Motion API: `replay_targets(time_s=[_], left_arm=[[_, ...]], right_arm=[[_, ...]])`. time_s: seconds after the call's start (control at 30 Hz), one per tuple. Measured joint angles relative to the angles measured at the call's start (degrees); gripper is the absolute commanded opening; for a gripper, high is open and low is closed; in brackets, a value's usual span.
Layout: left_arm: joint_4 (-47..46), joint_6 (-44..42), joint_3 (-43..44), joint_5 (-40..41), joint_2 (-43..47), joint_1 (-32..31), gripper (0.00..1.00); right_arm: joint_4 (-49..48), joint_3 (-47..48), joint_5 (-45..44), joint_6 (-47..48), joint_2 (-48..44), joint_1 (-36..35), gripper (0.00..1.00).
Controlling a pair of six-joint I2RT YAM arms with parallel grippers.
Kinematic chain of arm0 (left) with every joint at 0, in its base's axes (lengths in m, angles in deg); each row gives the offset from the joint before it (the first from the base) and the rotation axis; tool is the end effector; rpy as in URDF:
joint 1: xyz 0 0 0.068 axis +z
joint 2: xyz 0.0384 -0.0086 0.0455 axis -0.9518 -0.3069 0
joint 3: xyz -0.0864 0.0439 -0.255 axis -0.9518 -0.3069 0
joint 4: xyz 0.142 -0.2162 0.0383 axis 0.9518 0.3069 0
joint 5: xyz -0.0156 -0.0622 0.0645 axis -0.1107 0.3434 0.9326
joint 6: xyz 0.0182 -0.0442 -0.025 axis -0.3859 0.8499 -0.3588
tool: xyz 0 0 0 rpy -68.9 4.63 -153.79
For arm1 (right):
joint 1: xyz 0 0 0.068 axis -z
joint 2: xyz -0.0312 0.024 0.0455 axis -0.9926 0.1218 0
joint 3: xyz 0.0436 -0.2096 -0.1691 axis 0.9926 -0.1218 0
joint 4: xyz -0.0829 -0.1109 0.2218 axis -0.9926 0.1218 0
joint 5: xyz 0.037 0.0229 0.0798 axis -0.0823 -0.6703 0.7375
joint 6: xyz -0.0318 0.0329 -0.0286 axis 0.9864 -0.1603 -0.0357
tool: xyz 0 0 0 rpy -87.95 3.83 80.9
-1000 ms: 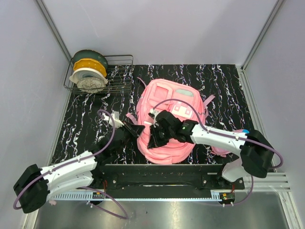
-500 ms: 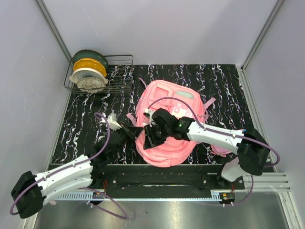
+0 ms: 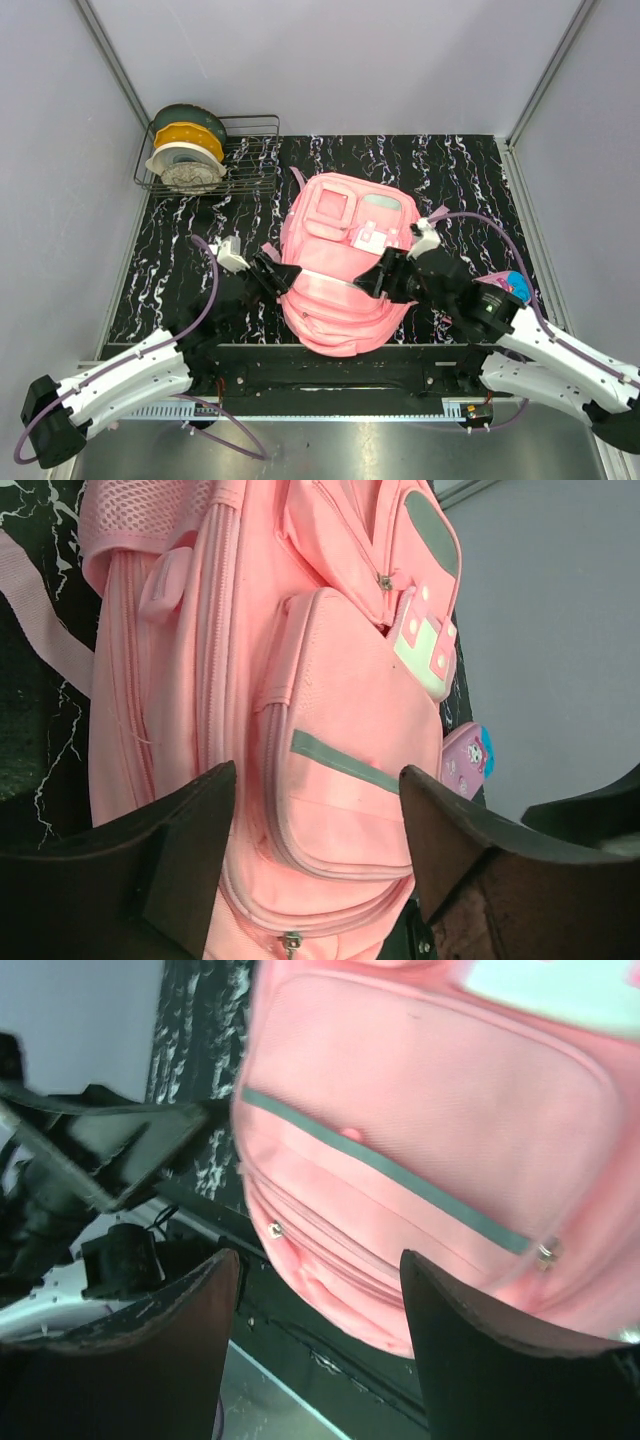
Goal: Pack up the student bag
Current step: Unzip the student bag at the center of the board.
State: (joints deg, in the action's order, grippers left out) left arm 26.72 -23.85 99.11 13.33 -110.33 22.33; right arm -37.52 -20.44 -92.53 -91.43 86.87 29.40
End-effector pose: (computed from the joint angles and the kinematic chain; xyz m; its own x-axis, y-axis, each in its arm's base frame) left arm 0.1121 -0.1143 0.2241 -0.5367 -0.6149 -0.5778 0.1068 0.6298 -0.7694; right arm 0.1125 0.1467 0.3052 -0.7380 0.2395 -0.6308 -0.3035 0.7172 0.6273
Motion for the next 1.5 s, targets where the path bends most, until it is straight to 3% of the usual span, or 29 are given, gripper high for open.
replay_targets(time_s=[0.13, 0.23, 0.43, 1.27, 1.5], left_arm=[[2.8, -1.9, 2.7, -0.1, 0.0, 0.0, 0.82], [5.0, -4.7, 6.1, -0.1, -0.2, 0.0, 0.99], [7.2, -9.9, 12.1, -2.2, -2.8, 0.0, 0.99], [7.3, -12.0, 11.5, -8.6, -3.1, 0.1, 0.99], [10.6, -15.7, 11.5, -14.8, -6.2, 0.1, 0.90]], right_arm=[[5.7, -3.4, -5.1, -6.0, -4.2, 0.9, 0.72], [9.3, -5.6, -7.2, -9.1, -4.3, 1.5, 0.72], [11.7, -6.6, -8.5, -12.1, -1.9, 3.5, 0.72], [5.4, -7.2, -5.4, -13.8, 4.1, 7.0, 0.69], [2.9, -8.5, -4.0, -15.1, 9.4, 8.4, 0.65]])
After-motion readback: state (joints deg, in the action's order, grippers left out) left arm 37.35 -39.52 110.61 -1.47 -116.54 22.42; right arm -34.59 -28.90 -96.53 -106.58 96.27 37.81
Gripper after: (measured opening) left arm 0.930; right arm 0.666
